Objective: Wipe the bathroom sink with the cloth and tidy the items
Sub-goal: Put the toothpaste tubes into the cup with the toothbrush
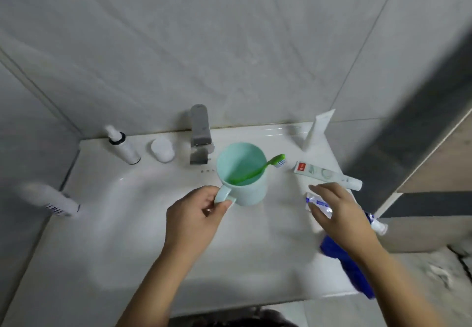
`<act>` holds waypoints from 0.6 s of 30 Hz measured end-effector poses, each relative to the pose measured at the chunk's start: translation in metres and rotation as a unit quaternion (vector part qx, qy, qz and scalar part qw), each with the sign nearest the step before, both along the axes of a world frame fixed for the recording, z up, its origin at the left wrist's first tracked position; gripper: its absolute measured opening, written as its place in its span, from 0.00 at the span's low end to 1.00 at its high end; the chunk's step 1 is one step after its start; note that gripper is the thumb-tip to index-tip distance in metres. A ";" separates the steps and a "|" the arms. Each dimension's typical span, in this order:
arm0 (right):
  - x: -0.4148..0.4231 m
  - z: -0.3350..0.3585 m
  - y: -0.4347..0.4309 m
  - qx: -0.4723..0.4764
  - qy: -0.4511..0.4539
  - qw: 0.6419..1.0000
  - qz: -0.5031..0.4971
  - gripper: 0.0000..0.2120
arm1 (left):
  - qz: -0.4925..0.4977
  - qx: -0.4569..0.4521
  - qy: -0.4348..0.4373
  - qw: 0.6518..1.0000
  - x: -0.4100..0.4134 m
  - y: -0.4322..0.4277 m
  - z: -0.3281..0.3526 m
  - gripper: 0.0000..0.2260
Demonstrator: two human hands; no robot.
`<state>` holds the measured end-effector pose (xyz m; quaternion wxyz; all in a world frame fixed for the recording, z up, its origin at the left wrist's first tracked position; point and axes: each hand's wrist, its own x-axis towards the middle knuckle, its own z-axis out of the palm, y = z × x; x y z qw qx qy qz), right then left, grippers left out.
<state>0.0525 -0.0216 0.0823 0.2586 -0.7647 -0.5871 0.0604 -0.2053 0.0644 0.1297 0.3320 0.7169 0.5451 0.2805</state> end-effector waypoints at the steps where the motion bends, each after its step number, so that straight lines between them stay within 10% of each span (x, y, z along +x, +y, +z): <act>1: 0.015 0.000 -0.008 -0.006 -0.001 1.000 -0.019 0.17 | -0.012 -0.010 0.003 1.000 0.014 0.001 -0.003 0.09; 18: 0.133 -0.071 -0.066 -0.173 0.159 0.963 -0.131 0.20 | -0.082 -0.072 0.101 0.989 0.133 -0.003 -0.057 0.02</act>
